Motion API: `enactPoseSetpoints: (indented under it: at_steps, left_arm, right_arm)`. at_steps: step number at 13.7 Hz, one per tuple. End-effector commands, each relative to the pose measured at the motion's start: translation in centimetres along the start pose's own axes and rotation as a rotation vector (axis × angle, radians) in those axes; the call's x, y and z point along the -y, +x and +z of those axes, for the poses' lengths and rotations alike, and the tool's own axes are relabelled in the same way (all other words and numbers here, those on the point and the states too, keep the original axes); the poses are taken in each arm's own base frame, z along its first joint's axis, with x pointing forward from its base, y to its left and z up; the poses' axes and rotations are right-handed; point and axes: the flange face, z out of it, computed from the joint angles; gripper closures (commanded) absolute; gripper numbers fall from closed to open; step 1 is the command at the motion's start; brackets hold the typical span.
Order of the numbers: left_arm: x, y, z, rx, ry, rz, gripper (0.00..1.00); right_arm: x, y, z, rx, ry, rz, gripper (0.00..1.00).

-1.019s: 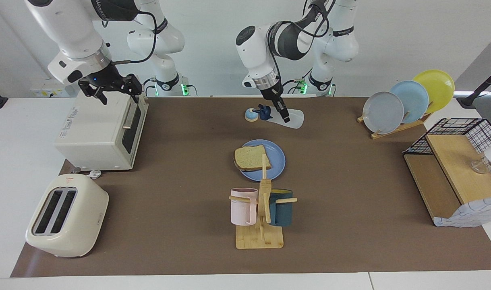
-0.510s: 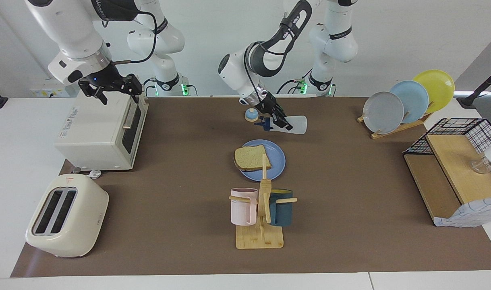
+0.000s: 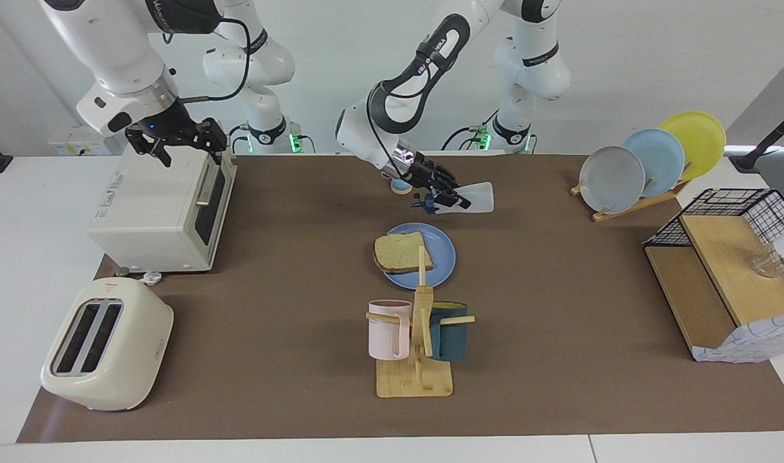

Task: Put bread on plate and add seasoning
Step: 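Turn the bottle upside down over the bread with the left gripper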

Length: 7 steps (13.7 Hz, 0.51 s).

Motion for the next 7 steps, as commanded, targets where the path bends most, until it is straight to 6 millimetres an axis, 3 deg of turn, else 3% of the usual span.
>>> enactPoseSetpoints:
  at_steps: [1,3,6,7]
  left_arm:
    - [-0.4,0.1,-0.3,0.107,0.037,0.015,1.00]
    - [-1.9,3.5,0.1,0.219,0.088,0.058,1.00]
    - [0.2,3.4,0.0,0.210,0.081,0.019,1.00]
    - [1.6,3.2,1.0,0.216,0.076,0.000,1.00]
  right_arm:
    - [-0.4,-0.3,0.1,-0.015,-0.006,-0.012,0.00]
    - [-0.4,-0.3,0.1,-0.015,-0.006,-0.012,0.00]
    - [-0.4,-0.3,0.1,-0.015,-0.006,-0.012,0.00]
    - [-0.4,-0.3,0.1,-0.015,-0.006,-0.012,0.00]
